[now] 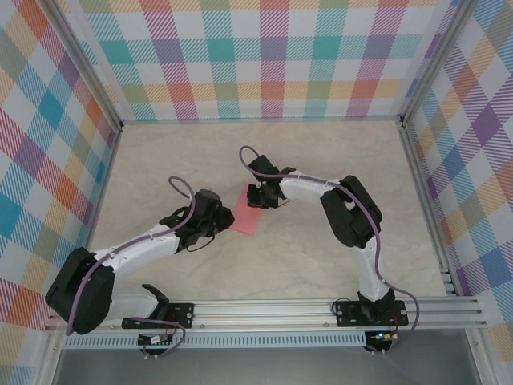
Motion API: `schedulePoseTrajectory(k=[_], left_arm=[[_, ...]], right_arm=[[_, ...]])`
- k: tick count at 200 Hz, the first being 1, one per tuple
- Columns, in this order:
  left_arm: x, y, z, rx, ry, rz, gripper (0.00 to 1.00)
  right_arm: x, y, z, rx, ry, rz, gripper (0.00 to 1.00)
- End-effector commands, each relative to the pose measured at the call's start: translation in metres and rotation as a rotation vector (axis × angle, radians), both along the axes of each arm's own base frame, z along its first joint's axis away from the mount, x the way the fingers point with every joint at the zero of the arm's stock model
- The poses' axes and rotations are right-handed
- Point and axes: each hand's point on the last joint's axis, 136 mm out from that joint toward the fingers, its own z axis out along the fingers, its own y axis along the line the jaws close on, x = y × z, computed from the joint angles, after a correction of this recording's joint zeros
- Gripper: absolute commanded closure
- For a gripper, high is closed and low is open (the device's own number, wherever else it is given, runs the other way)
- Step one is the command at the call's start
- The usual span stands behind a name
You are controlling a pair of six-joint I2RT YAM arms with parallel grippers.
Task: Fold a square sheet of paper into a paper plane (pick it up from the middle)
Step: Move the square sheet of paper to the center of the table, then first fold in half a square sheet of paper at the center of the table.
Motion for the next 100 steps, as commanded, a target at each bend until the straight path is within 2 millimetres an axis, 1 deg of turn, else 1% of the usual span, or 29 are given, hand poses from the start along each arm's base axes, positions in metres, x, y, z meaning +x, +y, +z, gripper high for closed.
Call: schedulePoseTrajectory(k=[1, 27, 52, 69, 100], left_arm=[[0.000, -0.011, 0.006, -0.078, -0.010, -0.033, 0.76], [-0.003, -0.027, 0.003, -0.135, 0.015, -0.092, 0.76], [-0.005, -0.040, -0.001, -0.172, 0.036, -0.126, 0.78], [-0.007, -0.048, -0.004, -0.192, 0.051, -0.145, 0.79], [-0.014, -0.062, -0.012, -0.203, 0.082, -0.180, 0.81]], right_arm=[[0.004, -0.013, -0.002, -0.064, 0.011, -0.030, 0.87], [-0.006, -0.030, -0.016, -0.096, 0.070, -0.093, 0.87], [-0.023, -0.040, -0.020, -0.088, 0.127, -0.156, 0.87], [-0.036, -0.042, -0.016, -0.046, 0.167, -0.200, 0.87], [-0.058, -0.035, 0.000, 0.093, 0.224, -0.232, 0.87]])
